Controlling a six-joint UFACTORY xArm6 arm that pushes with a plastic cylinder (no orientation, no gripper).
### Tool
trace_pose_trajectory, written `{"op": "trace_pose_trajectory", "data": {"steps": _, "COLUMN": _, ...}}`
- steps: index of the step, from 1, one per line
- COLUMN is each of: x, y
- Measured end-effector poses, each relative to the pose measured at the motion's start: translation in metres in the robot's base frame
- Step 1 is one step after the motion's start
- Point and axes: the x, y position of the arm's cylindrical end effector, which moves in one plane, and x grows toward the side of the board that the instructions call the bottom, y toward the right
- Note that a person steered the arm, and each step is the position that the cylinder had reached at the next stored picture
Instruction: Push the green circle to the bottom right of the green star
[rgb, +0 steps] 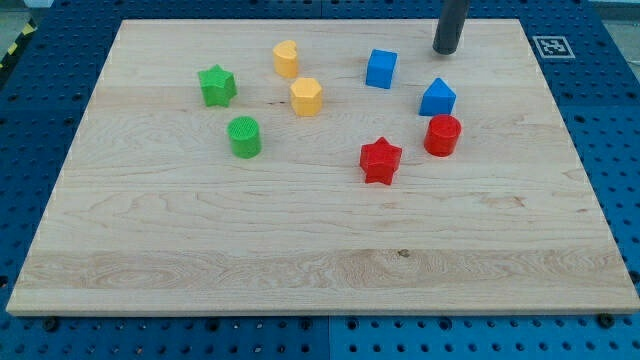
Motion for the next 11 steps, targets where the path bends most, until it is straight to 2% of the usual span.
{"op": "trace_pose_trajectory", "data": {"steps": 4, "x": -0.011, "y": -0.209}}
{"op": "trace_pose_trajectory", "data": {"steps": 7, "x": -0.011, "y": -0.229}}
{"op": "trace_pose_trajectory", "data": {"steps": 8, "x": -0.011, "y": -0.268}}
{"op": "trace_pose_trajectory", "data": {"steps": 9, "x": -0.004, "y": -0.276}}
{"op": "trace_pose_trajectory", "data": {"steps": 10, "x": 0.014, "y": -0.262}}
{"op": "trace_pose_trajectory", "data": {"steps": 11, "x": 0.062, "y": -0.259}}
